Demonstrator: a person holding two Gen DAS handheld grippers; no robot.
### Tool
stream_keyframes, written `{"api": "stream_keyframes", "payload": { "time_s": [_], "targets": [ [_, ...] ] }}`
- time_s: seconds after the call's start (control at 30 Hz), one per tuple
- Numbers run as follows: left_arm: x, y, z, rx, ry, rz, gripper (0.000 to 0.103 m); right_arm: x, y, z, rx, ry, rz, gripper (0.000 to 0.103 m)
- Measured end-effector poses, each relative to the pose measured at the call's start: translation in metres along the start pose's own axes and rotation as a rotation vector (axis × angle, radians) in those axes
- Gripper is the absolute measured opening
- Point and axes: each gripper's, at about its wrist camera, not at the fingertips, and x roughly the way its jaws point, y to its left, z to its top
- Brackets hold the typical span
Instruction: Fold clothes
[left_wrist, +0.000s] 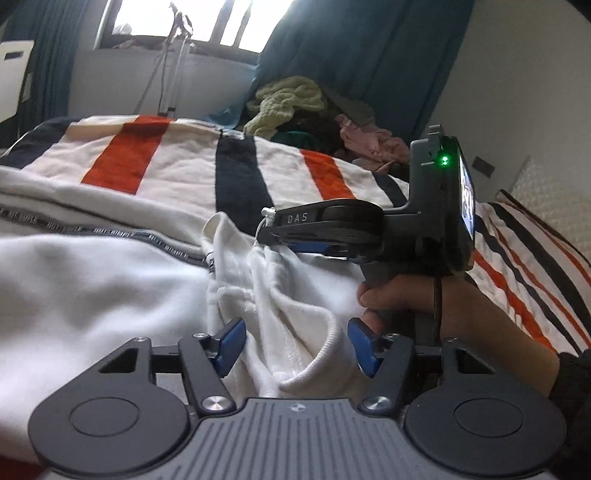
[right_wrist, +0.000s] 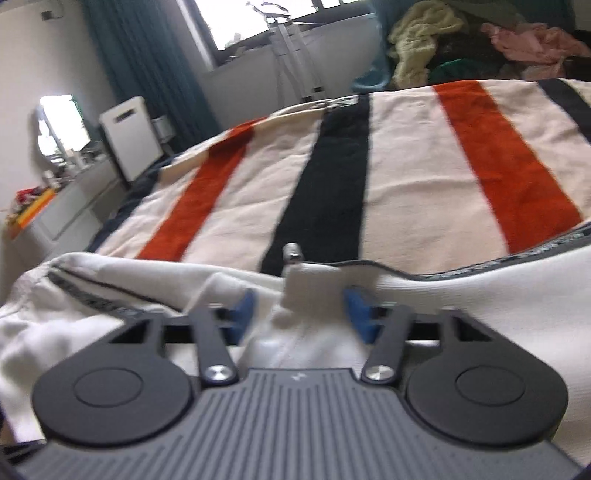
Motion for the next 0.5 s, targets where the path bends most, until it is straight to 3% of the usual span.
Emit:
{"api": "stream_keyframes", "payload": {
  "time_s": [0.03, 0.13, 0.5],
  "targets": [
    [0.001, 0.0, 0.0, 0.005, -0.005, -0.006, 0.062, 0.001, -0.002, 0.001, 0.008, 0.0, -0.001, 0.022],
    [0.002, 0.001, 0.001, 0.02, -0.015, -0.014, 0.062, -0.008, -0.005, 0.006, 0.019, -0.028, 0.017, 0.014],
    [-0.001, 0.003, 0.005, -0.015, -0.058, -0.055, 0.064, -0.105, 0.008, 0.029, -0.023, -0.254, 0.144, 0.012]
  ]
}}
